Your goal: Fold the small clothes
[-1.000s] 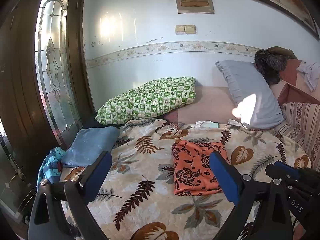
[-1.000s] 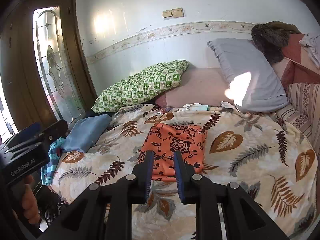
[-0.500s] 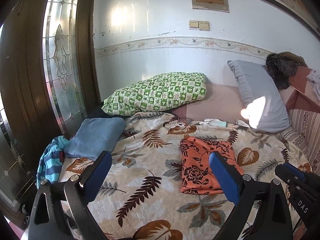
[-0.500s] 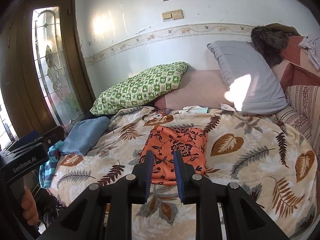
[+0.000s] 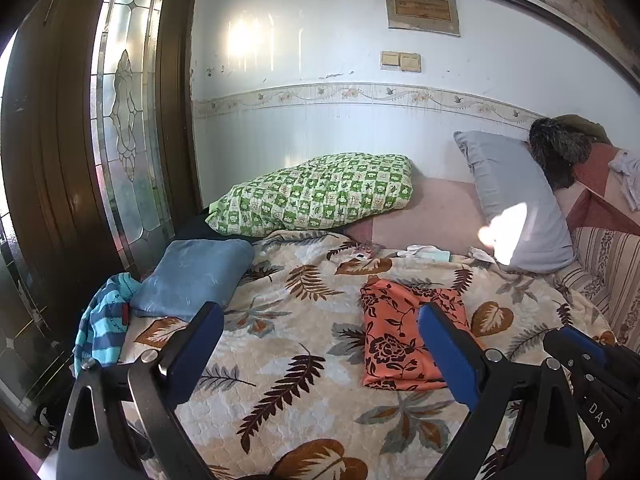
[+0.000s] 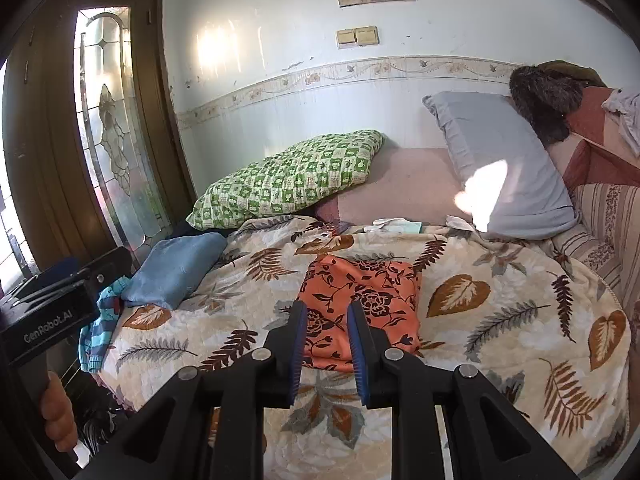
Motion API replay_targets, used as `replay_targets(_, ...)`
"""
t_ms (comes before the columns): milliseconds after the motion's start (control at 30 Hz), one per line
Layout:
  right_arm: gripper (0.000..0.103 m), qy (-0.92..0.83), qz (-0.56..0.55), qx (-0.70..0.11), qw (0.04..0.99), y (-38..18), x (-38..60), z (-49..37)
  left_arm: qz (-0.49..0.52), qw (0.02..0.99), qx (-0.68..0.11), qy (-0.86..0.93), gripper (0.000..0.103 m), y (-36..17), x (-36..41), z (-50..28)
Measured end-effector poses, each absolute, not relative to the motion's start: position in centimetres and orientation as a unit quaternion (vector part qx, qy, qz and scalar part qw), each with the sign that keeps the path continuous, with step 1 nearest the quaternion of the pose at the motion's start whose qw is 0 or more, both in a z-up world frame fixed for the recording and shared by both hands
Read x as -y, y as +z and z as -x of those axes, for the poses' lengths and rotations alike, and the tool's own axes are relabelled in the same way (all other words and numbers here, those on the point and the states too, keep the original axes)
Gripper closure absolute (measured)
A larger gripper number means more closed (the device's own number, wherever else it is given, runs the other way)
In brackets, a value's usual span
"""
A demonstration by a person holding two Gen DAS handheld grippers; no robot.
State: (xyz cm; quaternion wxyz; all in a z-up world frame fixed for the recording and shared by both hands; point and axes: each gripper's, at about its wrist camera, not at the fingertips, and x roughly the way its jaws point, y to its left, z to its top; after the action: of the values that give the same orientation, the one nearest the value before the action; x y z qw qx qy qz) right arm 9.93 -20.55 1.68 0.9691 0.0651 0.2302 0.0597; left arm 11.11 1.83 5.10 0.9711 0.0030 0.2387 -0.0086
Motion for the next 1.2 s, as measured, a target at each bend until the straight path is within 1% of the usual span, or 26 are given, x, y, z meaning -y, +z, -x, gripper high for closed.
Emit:
replay_targets(633,0.079,0.04,-0.069,-0.225,0.971,2.9,21.0,-7.3,-0.006,0.971,-0.236,-0.033,0.005,5.7,-1.8,-8.9)
replay_targets(1200,0.079,0.039,-0.064,-0.239,0.968,1.9,20.4,-8.5,-0.015,0.972,-0.231,-0.046,0.005,5.0,-1.5,-9.1)
